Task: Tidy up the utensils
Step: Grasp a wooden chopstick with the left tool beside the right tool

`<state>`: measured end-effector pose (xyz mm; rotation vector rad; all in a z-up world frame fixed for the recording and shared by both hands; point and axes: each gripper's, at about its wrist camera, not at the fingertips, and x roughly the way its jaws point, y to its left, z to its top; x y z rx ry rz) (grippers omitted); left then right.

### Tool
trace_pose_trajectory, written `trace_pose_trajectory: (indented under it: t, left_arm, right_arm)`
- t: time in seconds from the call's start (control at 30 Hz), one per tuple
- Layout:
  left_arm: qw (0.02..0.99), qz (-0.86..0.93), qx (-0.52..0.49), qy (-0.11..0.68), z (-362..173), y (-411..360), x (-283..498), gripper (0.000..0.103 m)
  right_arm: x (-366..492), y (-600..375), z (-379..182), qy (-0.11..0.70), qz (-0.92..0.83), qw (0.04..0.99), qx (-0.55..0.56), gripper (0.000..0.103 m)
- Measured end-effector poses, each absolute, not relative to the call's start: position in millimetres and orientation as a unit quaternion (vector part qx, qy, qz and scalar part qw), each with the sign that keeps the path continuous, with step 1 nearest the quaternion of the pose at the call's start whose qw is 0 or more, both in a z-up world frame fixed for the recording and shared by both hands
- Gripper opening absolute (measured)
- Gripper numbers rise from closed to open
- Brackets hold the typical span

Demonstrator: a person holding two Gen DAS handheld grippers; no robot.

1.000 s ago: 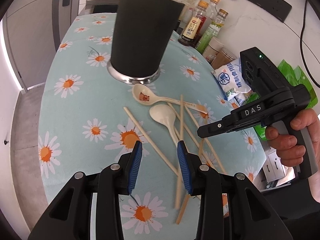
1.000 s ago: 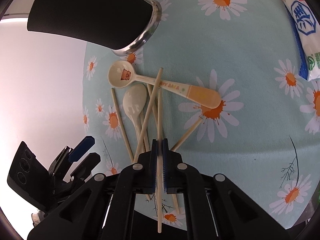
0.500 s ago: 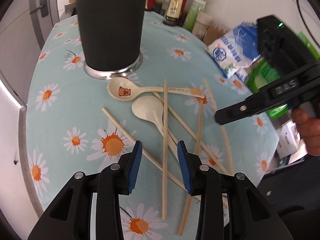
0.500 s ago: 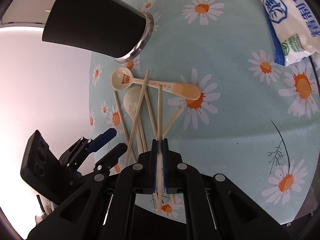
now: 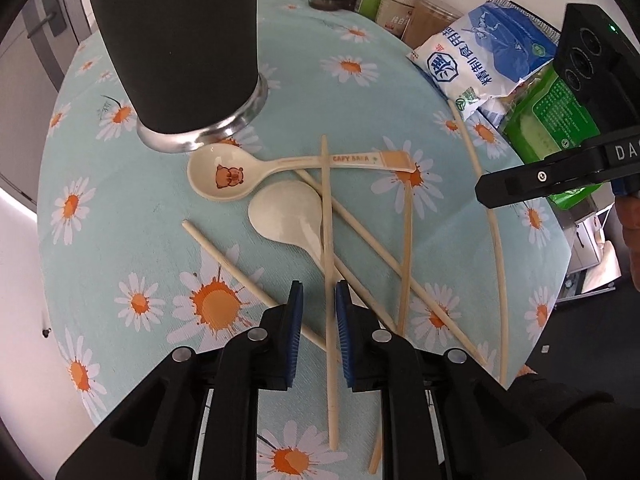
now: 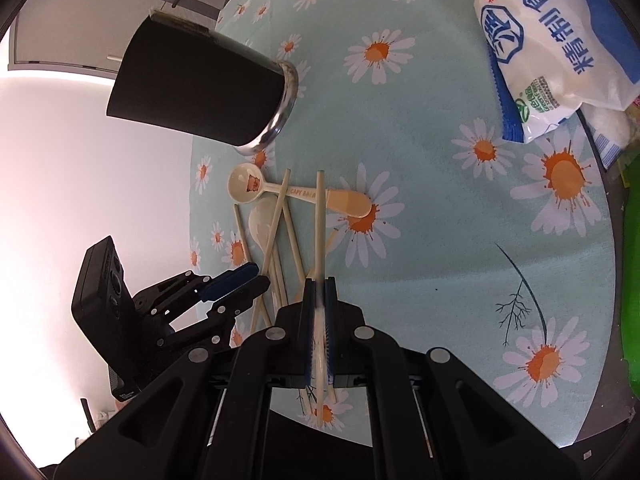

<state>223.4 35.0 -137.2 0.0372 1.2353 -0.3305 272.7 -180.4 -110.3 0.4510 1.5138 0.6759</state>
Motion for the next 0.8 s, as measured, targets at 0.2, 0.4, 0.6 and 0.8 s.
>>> trace_pose_trajectory:
  t: [0.2, 0.4, 0.6, 0.8]
  left_arm:
    - [0.788, -0.159, 0.016, 0.594, -138, 34, 230, 0.004]
    - [0.79, -0.157, 0.018, 0.593, -136, 31, 230, 0.004]
    - [0.799, -0.154, -0.005, 0.581, -125, 39, 227, 0.004]
    - [0.828, -0.143, -0.025, 0.542, -102, 52, 220, 0.004]
  right_arm:
    - [276, -179, -110, 0.661, 0.303, 0.654, 0.208, 0.006]
    - [280, -180, -106, 0.659, 0.308, 0.654, 0.208, 0.006]
    - [284, -167, -101, 0.654, 0.321, 0.655, 0.199, 0.006]
    - [289, -147, -91, 0.648, 0.336, 0.658, 0.182, 0.006]
